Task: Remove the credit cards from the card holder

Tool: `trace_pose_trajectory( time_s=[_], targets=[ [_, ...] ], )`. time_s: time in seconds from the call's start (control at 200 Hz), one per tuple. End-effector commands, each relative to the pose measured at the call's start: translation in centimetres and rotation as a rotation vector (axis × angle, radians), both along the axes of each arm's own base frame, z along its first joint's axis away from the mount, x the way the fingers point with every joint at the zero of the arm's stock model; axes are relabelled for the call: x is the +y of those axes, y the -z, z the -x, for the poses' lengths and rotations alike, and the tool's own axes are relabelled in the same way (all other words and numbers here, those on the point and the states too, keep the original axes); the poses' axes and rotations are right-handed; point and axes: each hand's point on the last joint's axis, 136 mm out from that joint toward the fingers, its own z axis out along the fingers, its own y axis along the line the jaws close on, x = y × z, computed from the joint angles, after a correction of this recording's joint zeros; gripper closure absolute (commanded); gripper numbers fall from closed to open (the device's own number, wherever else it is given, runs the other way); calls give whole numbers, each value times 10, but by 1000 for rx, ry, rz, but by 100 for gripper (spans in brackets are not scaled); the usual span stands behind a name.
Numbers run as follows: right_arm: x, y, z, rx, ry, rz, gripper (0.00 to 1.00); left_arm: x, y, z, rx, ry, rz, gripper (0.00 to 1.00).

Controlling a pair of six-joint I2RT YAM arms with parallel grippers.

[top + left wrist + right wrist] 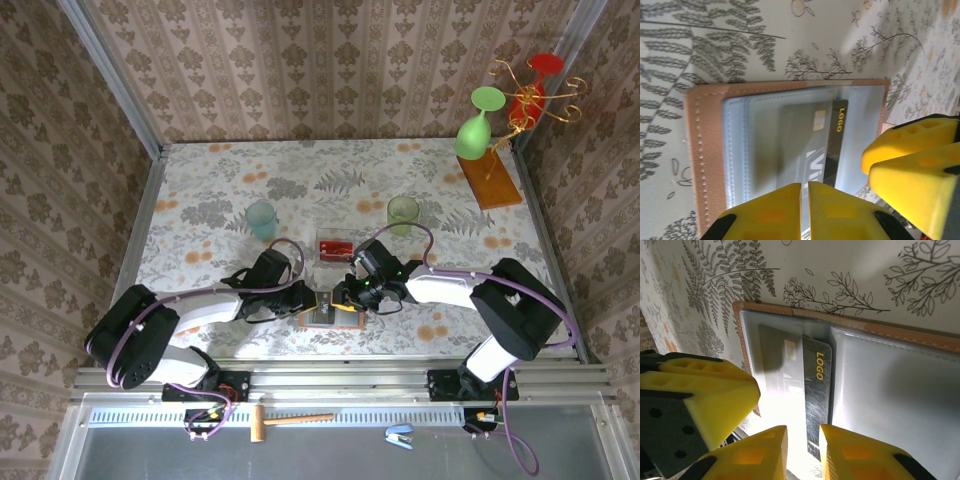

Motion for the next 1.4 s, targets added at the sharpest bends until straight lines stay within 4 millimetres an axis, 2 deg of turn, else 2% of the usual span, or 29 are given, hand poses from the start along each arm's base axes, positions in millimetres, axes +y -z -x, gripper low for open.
trace_pose_trajectory(
  time_s=[0.0,0.61,1.115,1.395],
  targets=[
    [4,0,-1,8,6,-38,77,4,4,1,-18,23,-54,88],
    [-1,22,5,48,5,-7,77,9,19,8,15,30,-88,88],
    [5,23,3,54,11,-58,80,6,21,8,26,38,-87,88],
    [0,21,2,48,21,-47,85,6,20,8,27,39,-87,88]
  ],
)
